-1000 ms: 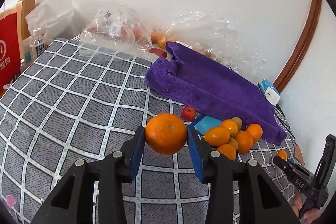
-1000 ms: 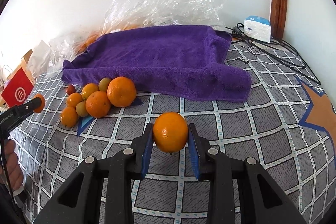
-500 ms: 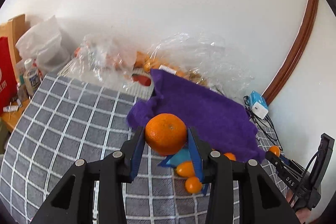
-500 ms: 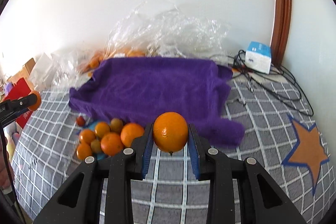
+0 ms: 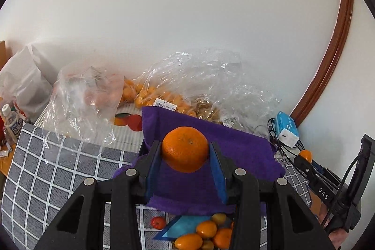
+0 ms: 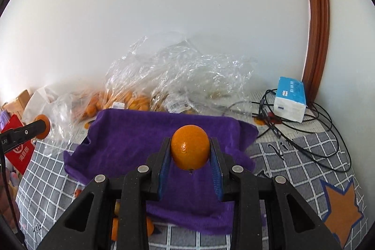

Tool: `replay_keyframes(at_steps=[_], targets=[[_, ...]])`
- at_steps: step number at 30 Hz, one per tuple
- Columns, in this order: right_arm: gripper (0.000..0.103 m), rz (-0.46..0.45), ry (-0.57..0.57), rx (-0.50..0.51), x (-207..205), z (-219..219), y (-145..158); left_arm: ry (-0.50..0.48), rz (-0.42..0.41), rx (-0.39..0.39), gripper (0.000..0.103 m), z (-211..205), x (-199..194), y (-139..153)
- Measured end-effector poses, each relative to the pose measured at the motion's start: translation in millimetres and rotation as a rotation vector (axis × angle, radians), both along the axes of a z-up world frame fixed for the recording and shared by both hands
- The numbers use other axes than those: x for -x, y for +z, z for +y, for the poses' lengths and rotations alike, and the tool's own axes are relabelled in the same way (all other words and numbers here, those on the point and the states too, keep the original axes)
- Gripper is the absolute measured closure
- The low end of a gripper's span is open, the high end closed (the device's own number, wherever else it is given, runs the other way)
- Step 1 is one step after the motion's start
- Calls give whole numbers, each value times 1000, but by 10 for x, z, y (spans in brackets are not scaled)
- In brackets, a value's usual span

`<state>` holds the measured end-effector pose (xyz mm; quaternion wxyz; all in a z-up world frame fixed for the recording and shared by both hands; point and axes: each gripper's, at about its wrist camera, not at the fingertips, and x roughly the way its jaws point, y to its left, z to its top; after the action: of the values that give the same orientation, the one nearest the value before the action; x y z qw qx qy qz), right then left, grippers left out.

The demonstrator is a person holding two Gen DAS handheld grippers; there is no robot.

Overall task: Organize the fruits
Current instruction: 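Carry both held oranges up and over onto the purple towel, then open both tools to drop the oranges onto the purple towel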

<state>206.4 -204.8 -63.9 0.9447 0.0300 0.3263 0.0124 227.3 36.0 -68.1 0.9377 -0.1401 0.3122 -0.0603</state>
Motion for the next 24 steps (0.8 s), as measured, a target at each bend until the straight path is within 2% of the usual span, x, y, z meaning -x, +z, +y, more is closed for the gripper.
replay_keyframes(at_steps=[6, 12, 24], targets=[[71, 25, -15, -11, -330, -68, -140, 8, 23, -4, 65, -117, -392, -116], [71, 83, -26, -4, -590, -85, -381, 14, 73, -1, 64, -221, -730, -349], [71, 231, -44, 42, -880, -70, -923, -37, 200, -63, 64, -383, -1033, -888]])
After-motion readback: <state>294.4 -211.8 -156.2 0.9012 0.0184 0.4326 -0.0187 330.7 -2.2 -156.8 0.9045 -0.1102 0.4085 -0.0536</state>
